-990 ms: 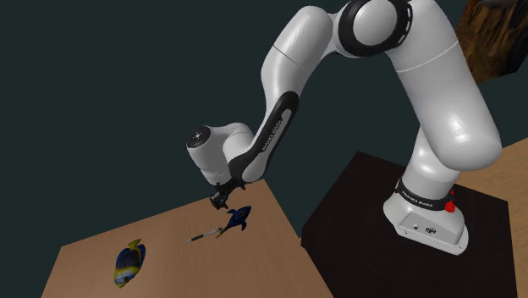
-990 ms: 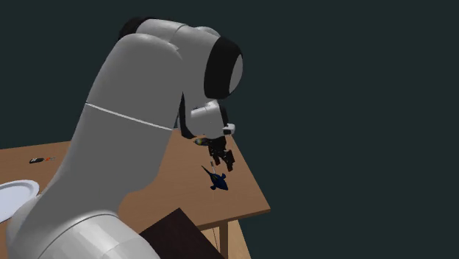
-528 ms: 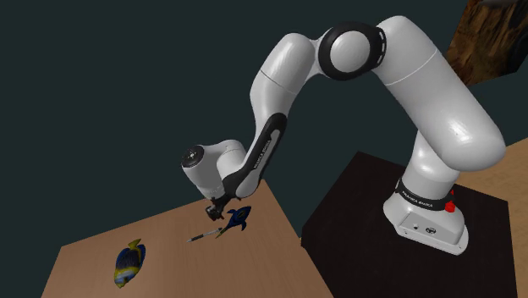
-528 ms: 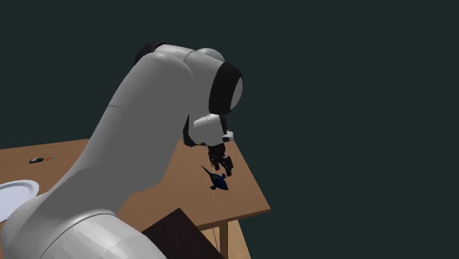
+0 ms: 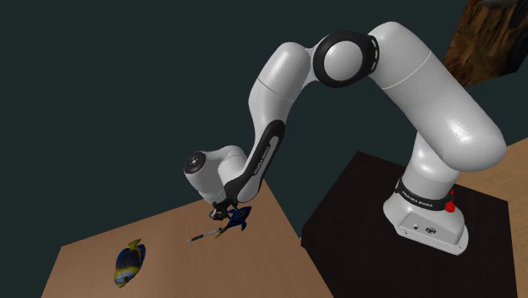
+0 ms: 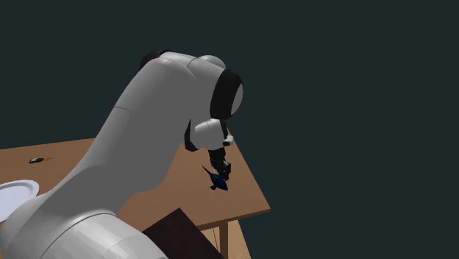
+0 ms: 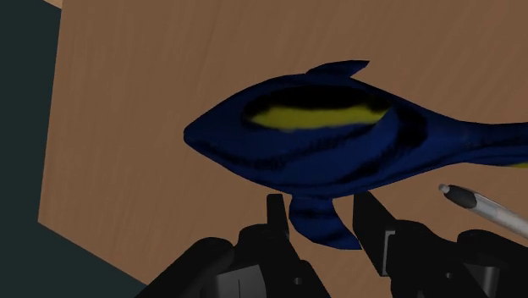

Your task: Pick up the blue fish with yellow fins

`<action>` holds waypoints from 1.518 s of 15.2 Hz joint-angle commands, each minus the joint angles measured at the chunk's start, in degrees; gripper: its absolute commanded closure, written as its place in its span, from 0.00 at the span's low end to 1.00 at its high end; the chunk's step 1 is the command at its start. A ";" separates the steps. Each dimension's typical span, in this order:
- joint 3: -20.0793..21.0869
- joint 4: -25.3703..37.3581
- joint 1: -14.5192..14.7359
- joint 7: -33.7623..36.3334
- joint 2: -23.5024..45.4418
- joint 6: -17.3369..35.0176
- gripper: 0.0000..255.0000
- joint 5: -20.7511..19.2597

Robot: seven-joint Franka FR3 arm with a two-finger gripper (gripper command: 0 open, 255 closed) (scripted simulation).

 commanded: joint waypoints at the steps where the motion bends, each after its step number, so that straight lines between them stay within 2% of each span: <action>1: 0.01 0.00 0.01 0.00 0.04 0.02 1.00 0.00; 7: 0.00 0.07 0.08 0.06 0.12 0.01 1.00 -0.01; 23: 3.55 -3.78 -2.48 -3.47 -9.54 -5.42 1.00 4.13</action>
